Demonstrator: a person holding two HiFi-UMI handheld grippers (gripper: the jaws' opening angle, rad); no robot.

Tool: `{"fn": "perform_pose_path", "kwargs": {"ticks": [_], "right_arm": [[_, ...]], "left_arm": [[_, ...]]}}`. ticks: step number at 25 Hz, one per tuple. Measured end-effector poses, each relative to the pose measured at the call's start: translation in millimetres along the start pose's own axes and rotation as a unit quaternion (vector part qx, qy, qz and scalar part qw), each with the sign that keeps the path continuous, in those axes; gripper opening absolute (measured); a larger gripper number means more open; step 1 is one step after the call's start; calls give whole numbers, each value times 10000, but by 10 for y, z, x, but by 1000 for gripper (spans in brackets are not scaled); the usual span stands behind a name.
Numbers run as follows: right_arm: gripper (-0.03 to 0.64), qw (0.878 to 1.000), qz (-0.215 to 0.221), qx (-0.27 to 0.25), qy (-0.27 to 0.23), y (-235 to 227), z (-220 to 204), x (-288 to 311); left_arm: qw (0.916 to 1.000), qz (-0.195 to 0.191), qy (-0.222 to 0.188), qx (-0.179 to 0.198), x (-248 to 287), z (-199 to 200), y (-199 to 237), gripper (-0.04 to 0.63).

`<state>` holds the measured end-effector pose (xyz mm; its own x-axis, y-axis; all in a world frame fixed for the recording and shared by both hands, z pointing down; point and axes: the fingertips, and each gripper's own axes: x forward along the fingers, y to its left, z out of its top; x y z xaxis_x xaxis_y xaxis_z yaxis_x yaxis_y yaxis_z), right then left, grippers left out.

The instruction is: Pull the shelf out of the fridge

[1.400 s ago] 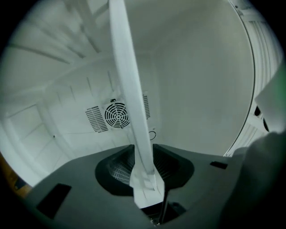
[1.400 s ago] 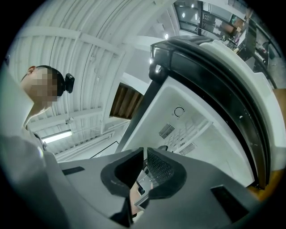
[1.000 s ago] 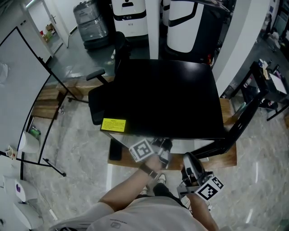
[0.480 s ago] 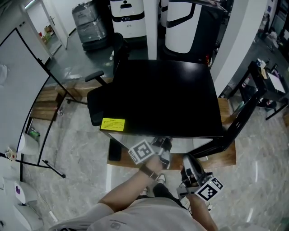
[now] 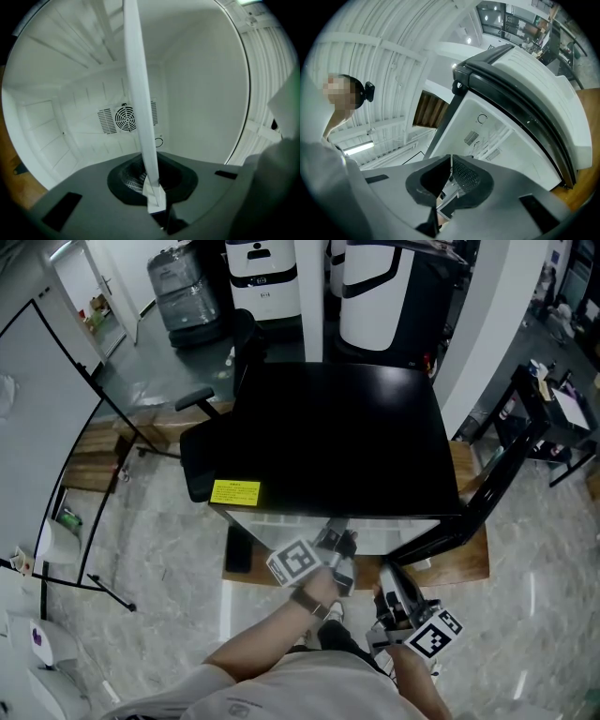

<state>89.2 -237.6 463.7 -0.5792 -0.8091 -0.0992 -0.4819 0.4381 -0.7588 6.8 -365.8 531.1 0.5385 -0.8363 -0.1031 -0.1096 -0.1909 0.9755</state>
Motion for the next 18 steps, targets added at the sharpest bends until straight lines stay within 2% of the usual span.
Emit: {"fn": "perform_pose_path", "kwargs": {"ticks": [10, 13, 18], "right_arm": [[23, 10000, -36, 51, -56, 60, -99, -137], [23, 9999, -44, 61, -76, 105, -143, -181], [23, 9999, -65, 59, -123, 179, -208, -263]], "left_arm": [[10000, 78, -7, -36, -238, -132, -51, 25], [9998, 151, 35, 146, -340, -161, -60, 25], [9999, 115, 23, -61, -440, -243, -113, 26]]}}
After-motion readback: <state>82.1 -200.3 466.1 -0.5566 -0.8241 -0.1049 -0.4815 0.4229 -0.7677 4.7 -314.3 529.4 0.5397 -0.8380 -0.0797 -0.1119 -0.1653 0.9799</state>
